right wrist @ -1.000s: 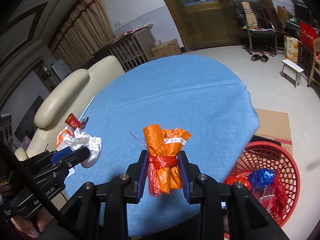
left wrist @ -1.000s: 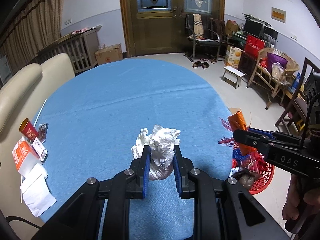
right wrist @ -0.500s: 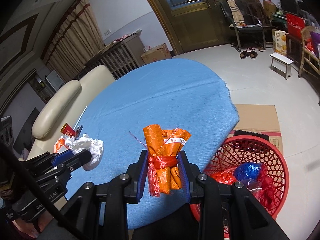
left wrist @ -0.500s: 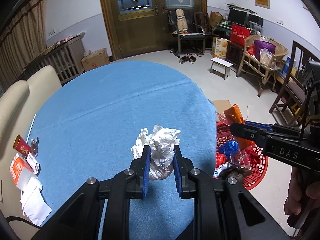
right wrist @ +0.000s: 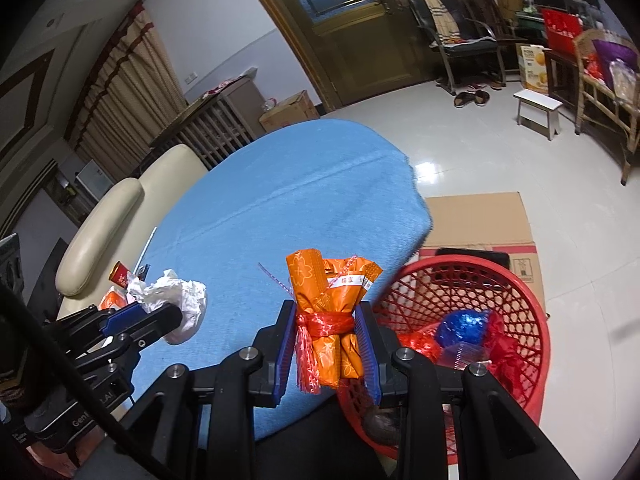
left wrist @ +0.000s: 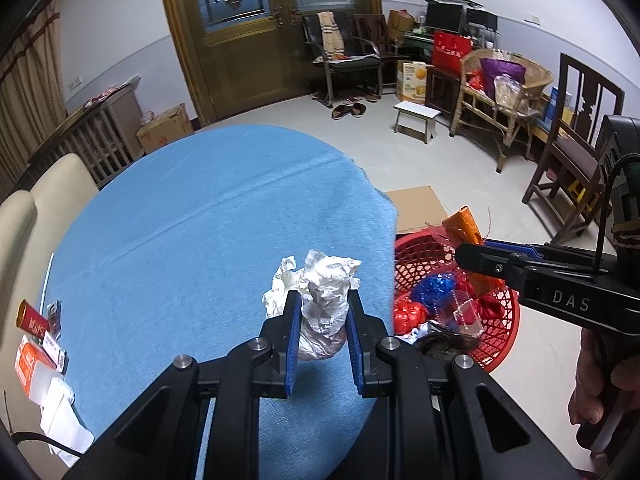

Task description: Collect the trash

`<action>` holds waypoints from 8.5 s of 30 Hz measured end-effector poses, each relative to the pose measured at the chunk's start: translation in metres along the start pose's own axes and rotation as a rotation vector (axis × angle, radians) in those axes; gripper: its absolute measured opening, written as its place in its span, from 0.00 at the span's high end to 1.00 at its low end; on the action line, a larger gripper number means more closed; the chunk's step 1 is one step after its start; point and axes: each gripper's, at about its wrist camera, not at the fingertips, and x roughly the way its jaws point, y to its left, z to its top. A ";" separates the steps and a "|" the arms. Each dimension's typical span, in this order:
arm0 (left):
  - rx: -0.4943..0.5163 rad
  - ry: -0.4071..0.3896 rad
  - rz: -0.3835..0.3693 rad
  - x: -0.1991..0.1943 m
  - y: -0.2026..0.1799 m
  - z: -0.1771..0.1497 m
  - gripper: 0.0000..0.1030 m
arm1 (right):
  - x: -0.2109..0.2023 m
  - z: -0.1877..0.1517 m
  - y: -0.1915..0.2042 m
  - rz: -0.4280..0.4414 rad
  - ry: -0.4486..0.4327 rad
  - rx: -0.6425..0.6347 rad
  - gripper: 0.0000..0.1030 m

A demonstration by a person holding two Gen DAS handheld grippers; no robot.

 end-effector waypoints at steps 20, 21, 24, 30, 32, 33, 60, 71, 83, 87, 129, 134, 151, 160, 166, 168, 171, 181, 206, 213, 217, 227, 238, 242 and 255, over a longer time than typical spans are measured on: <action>0.081 0.028 -0.052 0.015 -0.041 0.010 0.78 | -0.020 -0.005 -0.046 -0.042 -0.009 0.089 0.68; 0.084 0.029 -0.055 0.016 -0.044 0.011 0.78 | -0.020 -0.006 -0.047 -0.045 -0.009 0.090 0.68; 0.090 0.032 -0.064 0.019 -0.049 0.011 0.78 | -0.022 -0.007 -0.052 -0.051 -0.008 0.101 0.68; 0.108 0.042 -0.078 0.023 -0.059 0.013 0.78 | -0.024 -0.008 -0.062 -0.063 -0.010 0.120 0.68; 0.115 0.044 -0.079 0.025 -0.061 0.013 0.78 | -0.025 -0.008 -0.066 -0.064 -0.009 0.127 0.68; 0.118 0.045 -0.080 0.025 -0.062 0.012 0.78 | -0.025 -0.008 -0.067 -0.065 -0.009 0.131 0.68; 0.157 0.101 -0.158 0.050 -0.082 0.014 0.78 | -0.019 -0.010 -0.090 -0.083 0.029 0.193 0.68; 0.144 0.123 -0.193 0.059 -0.084 0.012 0.78 | -0.012 -0.014 -0.100 -0.091 0.051 0.212 0.68; 0.142 0.147 -0.216 0.066 -0.087 0.010 0.78 | -0.011 -0.018 -0.107 -0.091 0.058 0.230 0.67; 0.147 0.152 -0.218 0.068 -0.089 0.010 0.78 | -0.010 -0.019 -0.108 -0.088 0.063 0.236 0.67; 0.124 0.145 -0.281 0.075 -0.083 0.007 0.76 | -0.003 -0.013 -0.104 -0.063 0.053 0.252 0.67; 0.128 0.140 -0.288 0.074 -0.083 0.007 0.76 | -0.003 -0.011 -0.105 -0.064 0.050 0.257 0.67; 0.119 0.110 -0.262 0.069 -0.079 0.008 0.52 | 0.000 -0.011 -0.108 -0.064 0.067 0.283 0.67; 0.083 0.099 -0.229 0.065 -0.066 0.007 0.47 | 0.003 -0.012 -0.106 -0.039 0.094 0.304 0.67; 0.070 0.062 -0.167 0.054 -0.053 0.003 0.32 | 0.002 -0.011 -0.099 -0.017 0.082 0.300 0.60; 0.064 0.053 -0.155 0.051 -0.048 0.003 0.32 | -0.001 -0.011 -0.095 -0.011 0.067 0.299 0.34; 0.049 0.029 -0.125 0.044 -0.037 0.002 0.32 | -0.004 -0.009 -0.085 -0.014 0.045 0.269 0.34; -0.008 -0.049 -0.013 0.013 -0.001 -0.002 0.31 | -0.004 -0.002 -0.049 -0.003 0.028 0.203 0.34; -0.406 -0.268 0.489 -0.132 0.174 -0.057 0.11 | -0.018 0.001 0.213 0.038 -0.145 -0.376 0.34; -0.428 -0.262 0.538 -0.144 0.184 -0.075 0.11 | -0.019 -0.004 0.238 0.039 -0.172 -0.370 0.34; -0.455 -0.252 0.540 -0.146 0.191 -0.082 0.11 | -0.020 -0.009 0.248 0.024 -0.199 -0.382 0.34; -0.482 -0.243 0.559 -0.153 0.197 -0.094 0.11 | -0.009 -0.029 0.254 -0.002 -0.190 -0.417 0.34; -0.503 -0.229 0.563 -0.151 0.202 -0.101 0.11 | -0.008 -0.036 0.253 0.003 -0.184 -0.423 0.34; -0.502 -0.229 0.569 -0.151 0.201 -0.102 0.11 | -0.006 -0.037 0.253 0.002 -0.179 -0.423 0.34; -0.494 -0.217 0.550 -0.147 0.196 -0.103 0.11 | -0.005 -0.037 0.252 0.003 -0.176 -0.416 0.34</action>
